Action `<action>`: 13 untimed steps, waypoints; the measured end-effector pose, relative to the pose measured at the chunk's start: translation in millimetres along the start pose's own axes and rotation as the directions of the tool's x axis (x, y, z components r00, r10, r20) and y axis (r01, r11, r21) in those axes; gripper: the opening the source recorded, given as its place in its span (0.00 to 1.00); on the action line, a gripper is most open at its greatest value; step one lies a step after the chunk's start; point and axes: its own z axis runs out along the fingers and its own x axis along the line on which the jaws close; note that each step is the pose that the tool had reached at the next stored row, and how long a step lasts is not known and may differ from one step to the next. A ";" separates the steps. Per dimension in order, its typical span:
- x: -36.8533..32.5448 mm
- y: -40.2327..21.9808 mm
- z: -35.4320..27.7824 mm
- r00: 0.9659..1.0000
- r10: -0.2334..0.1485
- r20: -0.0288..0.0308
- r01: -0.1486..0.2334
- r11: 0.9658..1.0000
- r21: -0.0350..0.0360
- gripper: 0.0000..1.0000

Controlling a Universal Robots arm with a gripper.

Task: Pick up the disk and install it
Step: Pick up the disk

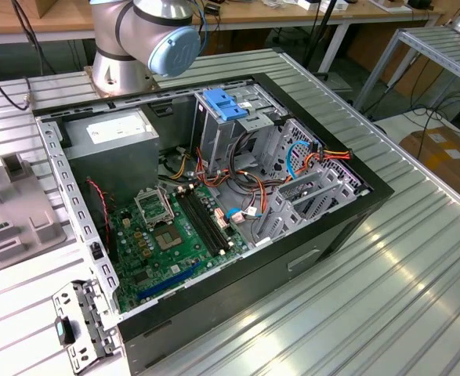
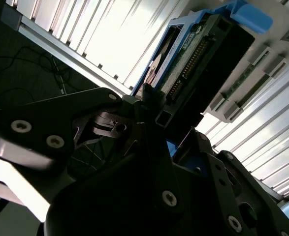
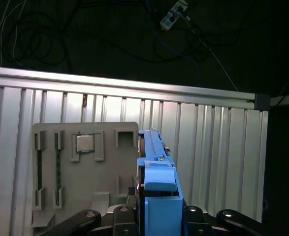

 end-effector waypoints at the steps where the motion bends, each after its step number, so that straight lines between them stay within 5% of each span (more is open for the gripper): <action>1: -0.1 0.0 -0.7 1.000 0.000 0.000 0.000 1.000 0.000 0.36; 13: -1.1 0.3 -8.9 1.000 0.000 0.002 0.000 1.000 0.000 0.36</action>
